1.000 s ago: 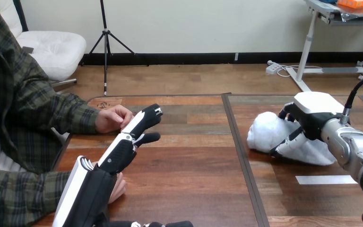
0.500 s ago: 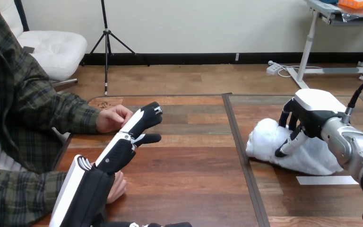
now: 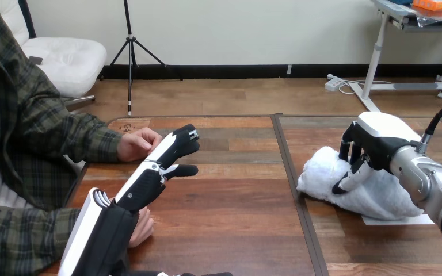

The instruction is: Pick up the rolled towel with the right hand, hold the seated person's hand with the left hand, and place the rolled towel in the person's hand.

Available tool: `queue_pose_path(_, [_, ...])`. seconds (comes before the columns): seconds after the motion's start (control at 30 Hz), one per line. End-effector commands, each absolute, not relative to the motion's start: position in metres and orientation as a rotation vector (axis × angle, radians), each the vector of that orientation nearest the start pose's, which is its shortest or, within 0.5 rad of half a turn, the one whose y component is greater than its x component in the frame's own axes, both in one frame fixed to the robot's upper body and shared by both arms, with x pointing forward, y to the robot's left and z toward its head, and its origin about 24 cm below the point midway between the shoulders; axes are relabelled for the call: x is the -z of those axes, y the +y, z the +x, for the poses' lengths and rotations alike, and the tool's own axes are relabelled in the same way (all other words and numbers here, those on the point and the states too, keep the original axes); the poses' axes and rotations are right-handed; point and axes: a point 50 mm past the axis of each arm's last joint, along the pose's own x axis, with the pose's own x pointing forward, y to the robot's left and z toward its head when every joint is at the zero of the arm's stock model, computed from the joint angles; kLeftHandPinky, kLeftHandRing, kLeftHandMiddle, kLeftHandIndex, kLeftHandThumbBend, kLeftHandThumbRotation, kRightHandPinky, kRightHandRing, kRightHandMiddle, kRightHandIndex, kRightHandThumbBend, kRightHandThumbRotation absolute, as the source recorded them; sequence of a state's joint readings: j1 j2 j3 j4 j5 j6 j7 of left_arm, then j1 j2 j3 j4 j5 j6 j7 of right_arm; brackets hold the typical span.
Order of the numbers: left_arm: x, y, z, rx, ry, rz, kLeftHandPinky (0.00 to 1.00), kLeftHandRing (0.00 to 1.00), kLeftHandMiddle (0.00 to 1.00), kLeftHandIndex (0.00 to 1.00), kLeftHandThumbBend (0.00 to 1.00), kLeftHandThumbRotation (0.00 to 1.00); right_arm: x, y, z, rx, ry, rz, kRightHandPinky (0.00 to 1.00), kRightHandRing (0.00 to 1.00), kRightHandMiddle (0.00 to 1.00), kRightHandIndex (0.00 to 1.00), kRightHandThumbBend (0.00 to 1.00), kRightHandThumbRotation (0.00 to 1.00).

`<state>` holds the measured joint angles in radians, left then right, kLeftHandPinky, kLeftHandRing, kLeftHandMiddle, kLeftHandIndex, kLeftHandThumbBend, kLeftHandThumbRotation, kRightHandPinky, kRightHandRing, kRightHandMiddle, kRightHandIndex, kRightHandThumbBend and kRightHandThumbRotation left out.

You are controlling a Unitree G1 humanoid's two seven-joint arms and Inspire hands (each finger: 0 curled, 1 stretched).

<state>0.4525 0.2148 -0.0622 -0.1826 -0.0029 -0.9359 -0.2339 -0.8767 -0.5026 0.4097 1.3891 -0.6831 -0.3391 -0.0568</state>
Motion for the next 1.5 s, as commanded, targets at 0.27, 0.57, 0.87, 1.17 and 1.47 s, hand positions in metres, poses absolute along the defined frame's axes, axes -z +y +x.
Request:
queue_pose_path(0.27, [-0.095,0.161,0.140,0.332,-0.732,0.247,0.76,0.88,0.94,0.89,1.00,0.22,-0.029,-0.239,0.351,-0.361,0.284,-1.187,0.32,0.30,0.31,0.30,0.76,0.00])
queue_pose_path(0.57, [-0.095,0.161,0.141,0.331,-0.733,0.257,0.75,0.88,0.93,0.89,1.00,0.24,-0.032,-0.238,0.350,-0.368,0.242,-1.122,0.27,0.28,0.30,0.30,0.75,0.00])
queue_pose_path(0.87, [-0.094,0.160,0.143,0.337,-0.731,0.250,0.75,0.89,0.93,0.89,1.00,0.24,-0.038,-0.238,0.350,-0.374,0.199,-1.065,0.22,0.24,0.28,0.30,0.74,0.00])
queue_pose_path(1.17, [-0.092,0.159,0.145,0.337,-0.732,0.248,0.75,0.88,0.93,0.89,1.00,0.24,-0.045,-0.239,0.352,-0.371,0.165,-1.028,0.21,0.24,0.28,0.29,0.75,0.00])
queue_pose_path(1.47, [-0.092,0.158,0.146,0.336,-0.727,0.252,0.76,0.88,0.93,0.90,1.00,0.24,-0.057,-0.241,0.353,-0.370,0.079,-0.957,0.20,0.23,0.27,0.28,0.76,0.00])
